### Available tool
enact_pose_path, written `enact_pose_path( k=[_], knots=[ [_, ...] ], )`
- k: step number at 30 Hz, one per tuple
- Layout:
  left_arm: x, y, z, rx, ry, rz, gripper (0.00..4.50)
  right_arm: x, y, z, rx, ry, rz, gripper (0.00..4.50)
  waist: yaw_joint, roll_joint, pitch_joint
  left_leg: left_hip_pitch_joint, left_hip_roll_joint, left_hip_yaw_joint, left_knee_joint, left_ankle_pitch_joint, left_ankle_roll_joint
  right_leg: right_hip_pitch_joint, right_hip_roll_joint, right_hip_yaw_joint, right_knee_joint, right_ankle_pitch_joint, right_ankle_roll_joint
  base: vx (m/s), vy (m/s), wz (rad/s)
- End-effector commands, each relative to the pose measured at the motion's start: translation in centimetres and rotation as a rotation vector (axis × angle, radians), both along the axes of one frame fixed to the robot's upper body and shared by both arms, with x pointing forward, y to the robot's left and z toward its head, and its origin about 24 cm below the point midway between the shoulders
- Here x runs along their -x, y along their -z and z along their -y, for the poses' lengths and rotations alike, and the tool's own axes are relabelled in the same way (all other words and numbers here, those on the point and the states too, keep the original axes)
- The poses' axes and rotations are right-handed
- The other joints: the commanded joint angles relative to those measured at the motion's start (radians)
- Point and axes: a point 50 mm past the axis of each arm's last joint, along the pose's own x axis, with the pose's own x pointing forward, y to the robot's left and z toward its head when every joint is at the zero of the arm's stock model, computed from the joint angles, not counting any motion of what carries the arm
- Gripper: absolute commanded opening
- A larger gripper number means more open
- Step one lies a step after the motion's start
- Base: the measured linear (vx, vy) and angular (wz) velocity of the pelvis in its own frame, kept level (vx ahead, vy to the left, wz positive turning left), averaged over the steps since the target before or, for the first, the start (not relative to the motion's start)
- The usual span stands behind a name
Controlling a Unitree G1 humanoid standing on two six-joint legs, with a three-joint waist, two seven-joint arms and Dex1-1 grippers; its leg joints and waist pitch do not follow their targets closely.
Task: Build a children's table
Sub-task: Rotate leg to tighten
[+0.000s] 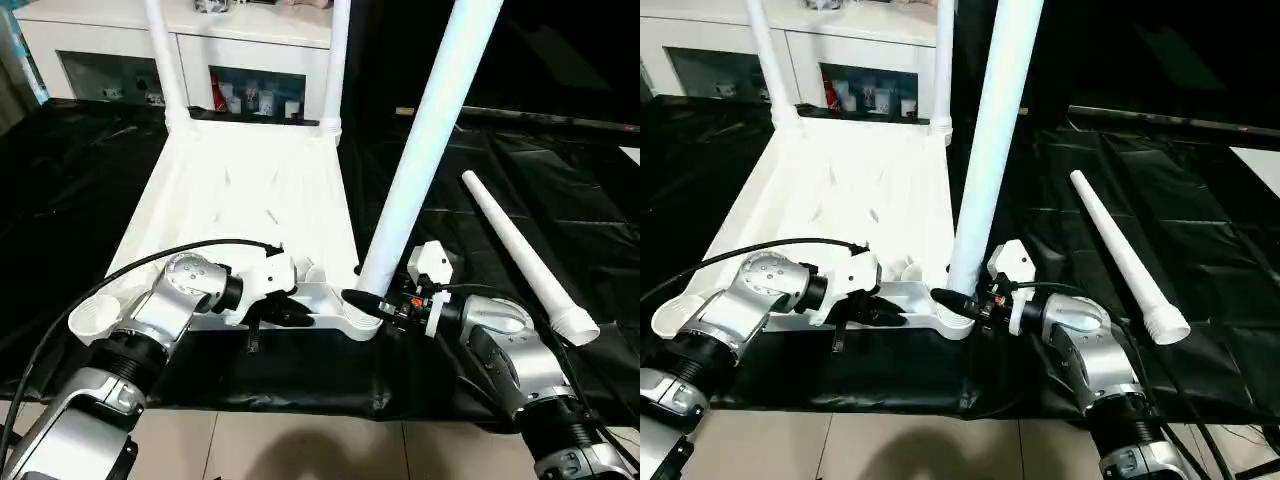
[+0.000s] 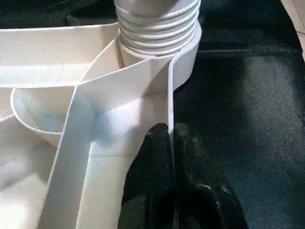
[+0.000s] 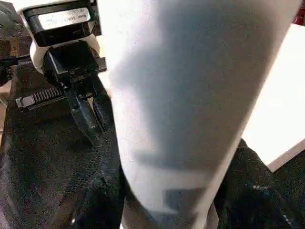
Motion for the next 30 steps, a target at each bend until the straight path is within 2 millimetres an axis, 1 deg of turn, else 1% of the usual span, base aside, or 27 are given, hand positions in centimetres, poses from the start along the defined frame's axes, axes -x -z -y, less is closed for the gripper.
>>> enact_pose_path(
  k=[1, 2, 3, 5, 6, 7, 8, 9, 10, 11, 12, 13, 14, 15, 16, 17, 18, 19, 20, 21, 22, 23, 24, 25, 26, 29, 30],
  knots=[
    [-0.8, -1.5, 1.1, 0.057, 0.004, 0.067, 0.00, 1.4, 4.9, 0.7, 0.173, 0.087, -0.191, 1.93, -0.002, 0.015, -0.040, -0.002, 0.000, 0.006, -0.081, -0.404, 0.020, 0.035, -0.037, 0.026, -0.089, -0.519, -0.112, 0.000, 0.000, 0.00],
    [-0.8, -1.5, 1.1, 0.057, 0.004, 0.067, 0.00, 1.4, 4.9, 0.7, 0.173, 0.087, -0.191, 1.93, -0.003, 0.016, -0.039, -0.002, -0.001, 0.006, -0.081, -0.409, 0.017, 0.034, -0.037, 0.025, -0.089, -0.527, -0.109, 0.000, 0.000, 0.00],
    [-0.9, -1.5, 1.2, 0.063, -0.024, 0.066, 0.00, 1.0, 5.1, 0.8, 0.187, 0.148, -0.189, 1.93, -0.008, 0.015, -0.038, -0.002, -0.002, 0.004, -0.082, -0.421, 0.011, 0.035, -0.037, 0.023, -0.091, -0.555, -0.099, 0.000, 0.000, 0.00],
    [-1.3, -1.3, 1.4, 0.074, -0.087, 0.064, 0.00, 0.2, 5.4, 1.0, 0.218, 0.266, -0.173, 1.93, -0.017, 0.015, -0.035, 0.001, -0.006, 0.002, -0.079, -0.446, 0.004, 0.029, -0.037, 0.017, -0.102, -0.620, -0.076, 0.000, 0.000, 0.00],
    [-1.7, -1.2, 1.5, 0.079, -0.131, 0.066, 0.00, -0.1, 5.6, 1.0, 0.229, 0.322, -0.170, 1.93, -0.023, 0.013, -0.035, 0.001, -0.009, -0.001, -0.076, -0.456, 0.001, 0.029, -0.038, 0.011, -0.108, -0.664, -0.057, 0.000, 0.000, 0.00],
    [-1.9, -1.1, 1.6, 0.081, -0.164, 0.070, 0.00, -0.2, 5.7, 1.0, 0.233, 0.356, -0.171, 1.93, -0.029, 0.017, -0.033, 0.003, -0.011, -0.005, -0.076, -0.467, -0.001, 0.030, -0.039, 0.002, -0.117, -0.698, -0.040, 0.000, 0.000, 0.00],
    [-2.3, -1.0, 1.7, 0.076, -0.222, 0.082, 0.00, -0.5, 5.9, 0.9, 0.237, 0.406, -0.173, 1.93, -0.035, 0.018, -0.033, 0.000, -0.012, -0.009, -0.076, -0.477, 0.001, 0.035, -0.040, -0.010, -0.127, -0.718, -0.024, 0.000, 0.000, 0.00],
    [-2.7, -0.8, 1.9, 0.069, -0.274, 0.093, 0.00, -0.8, 6.1, 0.8, 0.245, 0.469, -0.185, 1.93, -0.036, 0.021, -0.033, 0.003, -0.011, -0.010, -0.074, -0.485, 0.002, 0.034, -0.042, -0.017, -0.132, -0.723, -0.021, 0.000, 0.000, 0.00],
    [-2.9, -0.7, 2.0, 0.063, -0.298, 0.097, 0.00, -1.1, 6.2, 0.8, 0.251, 0.505, -0.193, 1.93, -0.042, 0.028, -0.031, 0.011, -0.010, -0.016, -0.074, -0.515, 0.003, 0.037, -0.044, -0.036, -0.143, -0.726, -0.018, 0.000, 0.000, 0.00],
    [-3.0, -0.7, 2.2, 0.062, -0.322, 0.097, 0.00, -1.3, 6.3, 0.7, 0.253, 0.538, -0.202, 1.93, -0.046, 0.028, -0.031, 0.010, -0.009, -0.018, -0.075, -0.527, 0.004, 0.041, -0.044, -0.045, -0.148, -0.718, -0.015, 0.000, 0.000, 0.00],
    [-3.2, -0.6, 2.5, 0.062, -0.349, 0.099, 0.00, -1.6, 6.3, 0.6, 0.254, 0.577, -0.210, 1.93, -0.053, 0.035, -0.031, 0.015, -0.005, -0.022, -0.077, -0.554, 0.012, 0.050, -0.046, -0.061, -0.159, -0.686, -0.017, 0.000, 0.000, 0.00],
    [-3.3, -0.6, 2.8, 0.063, -0.385, 0.099, 0.00, -1.9, 6.3, 0.6, 0.256, 0.616, -0.217, 1.93, -0.057, 0.040, -0.028, 0.018, -0.001, -0.026, -0.081, -0.577, 0.014, 0.051, -0.046, -0.068, -0.159, -0.669, -0.022, 0.000, 0.000, 0.00],
    [-3.6, -0.4, 3.4, 0.055, -0.449, 0.097, 0.00, -2.5, 6.3, 0.3, 0.239, 0.685, -0.247, 1.93, -0.067, 0.051, -0.019, 0.020, 0.010, -0.036, -0.096, -0.650, 0.017, 0.061, -0.039, -0.087, -0.161, -0.628, -0.024, 0.000, 0.000, 0.00],
    [-3.7, -0.3, 3.6, 0.052, -0.470, 0.097, 0.00, -2.7, 6.3, 0.2, 0.234, 0.708, -0.258, 1.93, -0.064, 0.067, -0.006, -0.003, 0.046, -0.047, -0.143, -0.786, 0.015, 0.098, -0.026, -0.090, -0.096, -0.512, -0.044, -0.073, -0.015, -0.04],
    [-3.8, -0.3, 3.8, 0.047, -0.492, 0.097, 0.00, -2.9, 6.3, 0.1, 0.228, 0.732, -0.270, 1.93, -0.041, 0.083, -0.004, -0.057, 0.078, -0.045, -0.204, -0.871, 0.007, 0.152, -0.018, -0.071, 0.049, -0.367, -0.072, -0.073, -0.015, -0.04],
    [-3.7, 0.0, 5.2, 0.032, -0.531, 0.097, 0.00, -3.6, 6.2, -0.6, 0.205, 0.812, -0.323, 1.93, 0.022, 0.071, 0.001, -0.041, 0.088, 0.000, -0.221, -0.864, 0.043, 0.112, -0.009, -0.012, 0.110, -0.210, -0.069, -0.038, -0.096, 0.18],
    [-3.7, 0.0, 5.2, 0.032, -0.531, 0.097, 0.00, -3.6, 6.2, -0.6, 0.205, 0.812, -0.323, 1.93, 0.006, -0.006, -0.014, 0.067, 0.002, 0.014, -0.076, -0.653, 0.019, 0.005, -0.054, 0.042, -0.047, -0.669, -0.023, 0.054, -0.110, 0.11],
    [-3.6, 0.0, 6.0, 0.035, -0.536, 0.097, 0.00, -3.8, 6.2, -1.0, 0.207, 0.835, -0.337, 1.93, 0.008, -0.007, -0.018, 0.089, -0.031, 0.011, 0.006, -0.487, 0.016, -0.024, -0.102, 0.032, -0.116, -0.879, -0.029, 0.054, -0.110, 0.11],
    [-3.4, -0.2, 7.2, 0.046, -0.545, 0.094, 0.00, -4.1, 6.1, -1.6, 0.201, 0.860, -0.359, 1.93, 0.023, -0.022, -0.029, -0.017, -0.026, -0.003, -0.002, -0.207, 0.031, 0.063, -0.124, 0.054, -0.098, -0.943, 0.023, 0.096, -0.062, -0.37],
    [-3.3, -0.3, 7.7, 0.049, -0.542, 0.100, 0.00, -4.1, 6.0, -1.8, 0.205, 0.865, -0.362, 1.93, 0.044, 0.004, -0.044, -0.045, -0.008, -0.010, -0.054, -0.083, 0.002, 0.083, -0.094, 0.037, -0.065, -0.696, 0.003, 0.076, -0.029, -0.35],
    [-3.2, -0.4, 7.9, 0.050, -0.540, 0.105, 0.00, -4.2, 6.0, -1.9, 0.207, 0.867, -0.364, 1.93, 0.041, 0.013, -0.039, -0.032, -0.006, -0.008, -0.066, -0.101, -0.013, 0.065, -0.060, 0.025, -0.052, -0.494, -0.032, 0.076, -0.029, -0.35],
    [-3.1, -0.4, 8.1, 0.053, -0.540, 0.105, 0.00, -4.2, 6.0, -2.2, 0.214, 0.862, -0.358, 1.93, 0.044, 0.020, -0.039, -0.017, -0.003, -0.005, -0.069, -0.146, -0.016, 0.056, -0.057, 0.026, -0.053, -0.454, -0.054, 0.000, 0.000, 0.00],
    [-3.1, -0.5, 8.3, 0.056, -0.542, 0.105, 0.00, -4.3, 5.9, -2.3, 0.219, 0.858, -0.352, 1.93, 0.041, 0.018, -0.035, -0.004, -0.003, 0.002, -0.067, -0.234, -0.020, 0.043, -0.048, 0.032, -0.057, -0.433, -0.096, 0.000, 0.000, 0.00],
    [-3.1, -0.5, 8.3, 0.056, -0.548, 0.111, 0.00, -4.3, 5.8, -2.4, 0.221, 0.857, -0.349, 1.93, 0.037, 0.013, -0.034, -0.010, -0.005, 0.002, -0.070, -0.254, -0.020, 0.050, -0.044, 0.031, -0.054, -0.436, -0.104, 0.000, 0.000, 0.00],
    [-3.1, -0.5, 8.2, 0.050, -0.556, 0.118, 0.00, -4.4, 5.8, -2.5, 0.226, 0.859, -0.344, 1.93, 0.037, 0.014, -0.036, -0.016, -0.006, -0.001, -0.076, -0.268, -0.019, 0.059, -0.043, 0.028, -0.054, -0.447, -0.101, 0.000, 0.000, 0.00],
    [-3.5, -0.2, 7.7, 0.024, -0.600, 0.133, 0.00, -4.5, 5.7, -2.7, 0.245, 0.852, -0.324, 1.93, 0.030, 0.019, -0.039, -0.011, -0.001, -0.004, -0.083, -0.294, -0.015, 0.060, -0.045, 0.025, -0.059, -0.445, -0.099, 0.000, 0.000, 0.00],
    [-3.5, -0.2, 7.7, 0.024, -0.606, 0.130, 0.00, -4.6, 5.7, -2.7, 0.249, 0.855, -0.323, 1.93, 0.028, 0.016, -0.037, -0.012, -0.001, -0.003, -0.085, -0.307, -0.014, 0.059, -0.044, 0.023, -0.063, -0.459, -0.094, 0.000, 0.000, 0.00]
  ],
)
